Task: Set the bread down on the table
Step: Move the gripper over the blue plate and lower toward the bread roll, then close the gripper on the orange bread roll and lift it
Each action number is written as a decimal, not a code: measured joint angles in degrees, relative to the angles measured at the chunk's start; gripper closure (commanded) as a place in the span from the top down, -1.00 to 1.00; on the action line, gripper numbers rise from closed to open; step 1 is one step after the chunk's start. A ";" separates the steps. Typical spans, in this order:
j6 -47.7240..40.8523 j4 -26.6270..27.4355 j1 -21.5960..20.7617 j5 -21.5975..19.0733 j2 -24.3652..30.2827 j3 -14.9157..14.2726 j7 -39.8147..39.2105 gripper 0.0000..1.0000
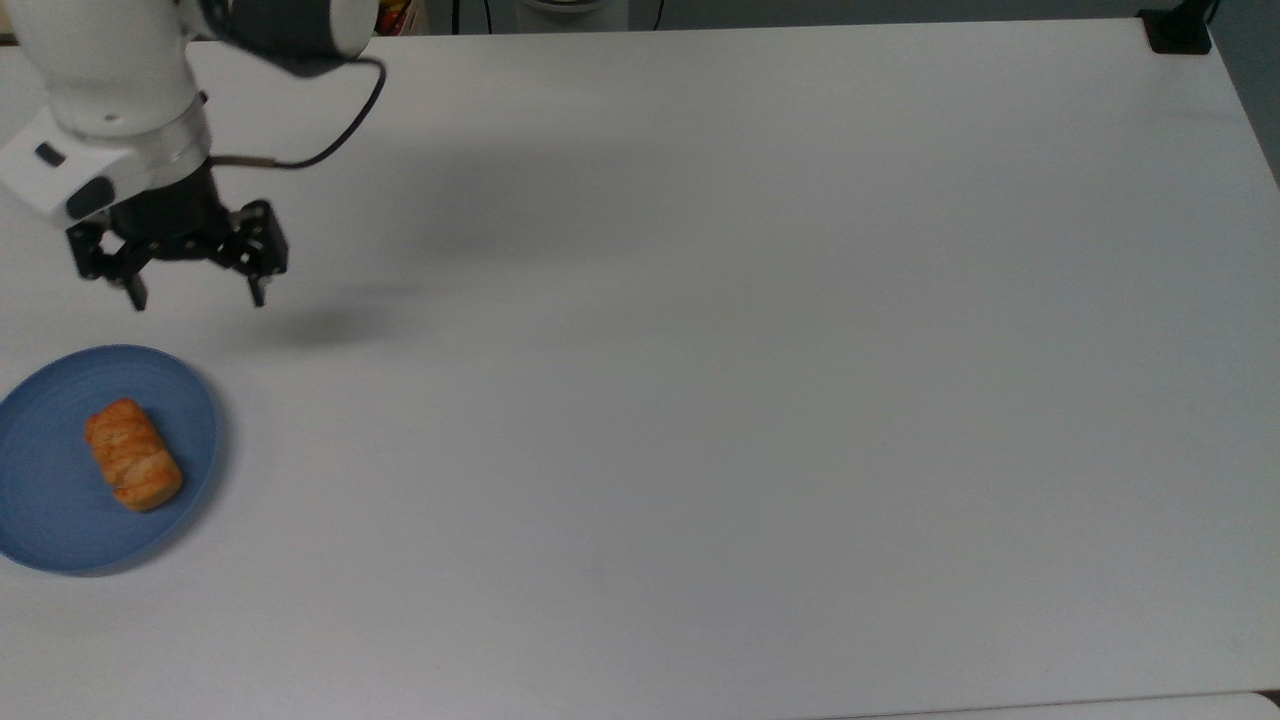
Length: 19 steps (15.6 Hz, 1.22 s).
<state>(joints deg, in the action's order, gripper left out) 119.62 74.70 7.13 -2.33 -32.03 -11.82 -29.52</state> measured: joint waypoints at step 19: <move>27.06 -8.82 4.59 -4.33 -19.82 -0.07 -4.61 1.00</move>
<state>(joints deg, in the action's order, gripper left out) 146.68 65.88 11.73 -6.66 -51.85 -11.88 -34.14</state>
